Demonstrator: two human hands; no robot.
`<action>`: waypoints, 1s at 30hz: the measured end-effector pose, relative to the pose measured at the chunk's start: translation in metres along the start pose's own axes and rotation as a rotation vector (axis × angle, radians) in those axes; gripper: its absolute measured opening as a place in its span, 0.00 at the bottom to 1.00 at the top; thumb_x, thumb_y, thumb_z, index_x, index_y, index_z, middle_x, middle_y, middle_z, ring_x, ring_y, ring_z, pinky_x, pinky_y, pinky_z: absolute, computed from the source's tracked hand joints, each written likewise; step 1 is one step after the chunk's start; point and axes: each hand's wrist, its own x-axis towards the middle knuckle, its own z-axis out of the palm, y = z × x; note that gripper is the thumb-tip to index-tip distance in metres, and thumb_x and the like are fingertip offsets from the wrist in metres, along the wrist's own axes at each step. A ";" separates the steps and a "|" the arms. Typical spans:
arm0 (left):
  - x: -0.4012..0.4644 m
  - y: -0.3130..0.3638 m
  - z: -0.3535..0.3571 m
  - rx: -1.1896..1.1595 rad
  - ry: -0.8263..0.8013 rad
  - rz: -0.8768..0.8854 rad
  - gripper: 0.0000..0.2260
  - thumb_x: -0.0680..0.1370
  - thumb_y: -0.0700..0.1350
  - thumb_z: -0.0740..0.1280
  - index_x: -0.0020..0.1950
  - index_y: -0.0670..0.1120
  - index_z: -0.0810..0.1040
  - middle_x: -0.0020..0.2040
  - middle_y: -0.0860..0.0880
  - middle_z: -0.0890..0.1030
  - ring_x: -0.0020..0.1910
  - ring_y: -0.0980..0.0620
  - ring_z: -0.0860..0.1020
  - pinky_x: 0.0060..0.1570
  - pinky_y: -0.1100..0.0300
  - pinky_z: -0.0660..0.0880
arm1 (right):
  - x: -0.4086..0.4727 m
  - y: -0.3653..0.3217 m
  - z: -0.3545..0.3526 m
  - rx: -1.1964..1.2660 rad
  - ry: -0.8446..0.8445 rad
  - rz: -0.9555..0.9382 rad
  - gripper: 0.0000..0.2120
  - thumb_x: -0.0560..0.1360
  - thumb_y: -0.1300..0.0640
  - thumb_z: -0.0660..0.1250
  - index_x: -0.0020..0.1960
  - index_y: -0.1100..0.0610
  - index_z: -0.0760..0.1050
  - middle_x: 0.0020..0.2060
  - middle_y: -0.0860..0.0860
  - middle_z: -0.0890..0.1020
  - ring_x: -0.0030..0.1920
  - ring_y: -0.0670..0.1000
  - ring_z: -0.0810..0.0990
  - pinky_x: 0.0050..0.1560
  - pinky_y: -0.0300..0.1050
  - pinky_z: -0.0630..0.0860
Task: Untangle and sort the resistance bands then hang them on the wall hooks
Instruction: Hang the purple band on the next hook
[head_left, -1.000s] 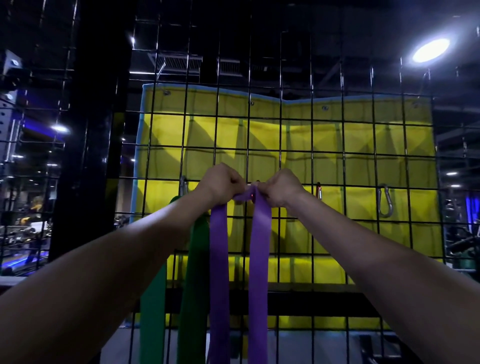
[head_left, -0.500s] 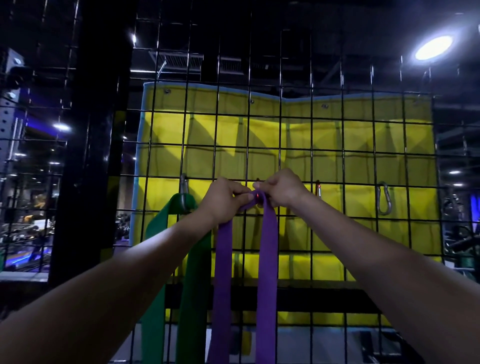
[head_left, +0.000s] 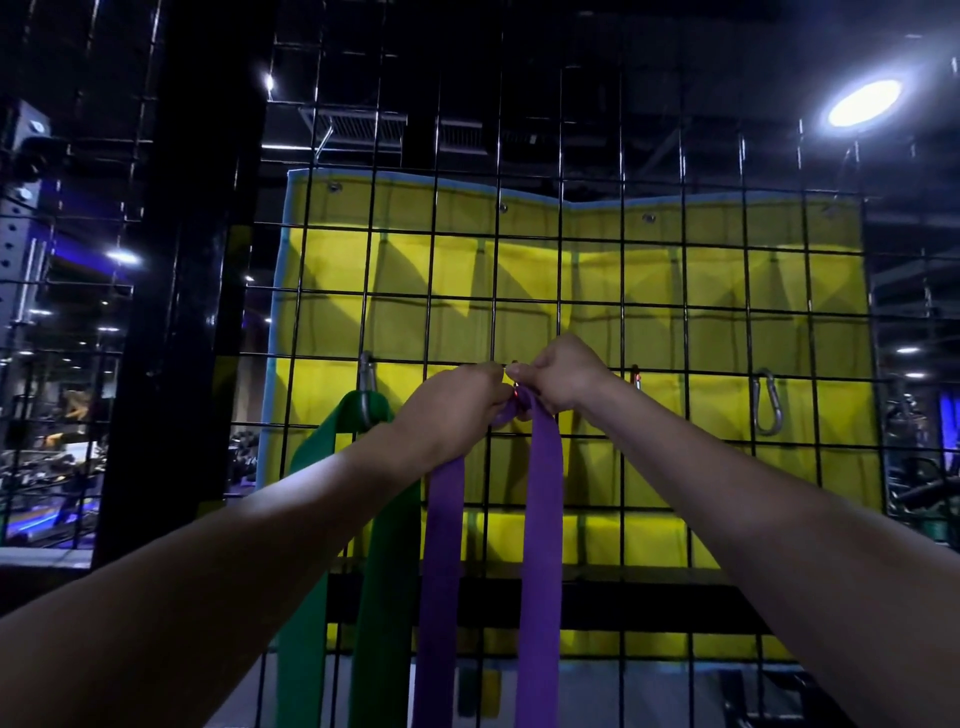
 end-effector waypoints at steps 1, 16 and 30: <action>0.000 0.000 -0.001 0.005 -0.003 0.013 0.11 0.80 0.44 0.57 0.55 0.44 0.78 0.55 0.45 0.76 0.52 0.46 0.76 0.48 0.53 0.73 | 0.000 0.001 0.000 0.002 -0.001 0.001 0.18 0.75 0.49 0.65 0.33 0.60 0.75 0.26 0.54 0.75 0.31 0.52 0.75 0.41 0.46 0.73; 0.004 0.004 0.002 0.101 -0.046 0.046 0.12 0.79 0.41 0.59 0.60 0.46 0.77 0.61 0.46 0.74 0.54 0.45 0.77 0.48 0.54 0.73 | -0.005 0.006 0.002 0.105 0.022 -0.012 0.15 0.74 0.55 0.68 0.31 0.59 0.74 0.29 0.57 0.78 0.31 0.55 0.78 0.37 0.49 0.76; -0.017 0.011 0.012 -0.441 0.303 -0.259 0.10 0.77 0.47 0.65 0.58 0.52 0.75 0.49 0.53 0.80 0.47 0.53 0.78 0.46 0.56 0.75 | -0.013 0.012 0.006 0.323 0.013 0.003 0.11 0.75 0.58 0.67 0.35 0.59 0.75 0.33 0.60 0.80 0.32 0.56 0.80 0.34 0.45 0.77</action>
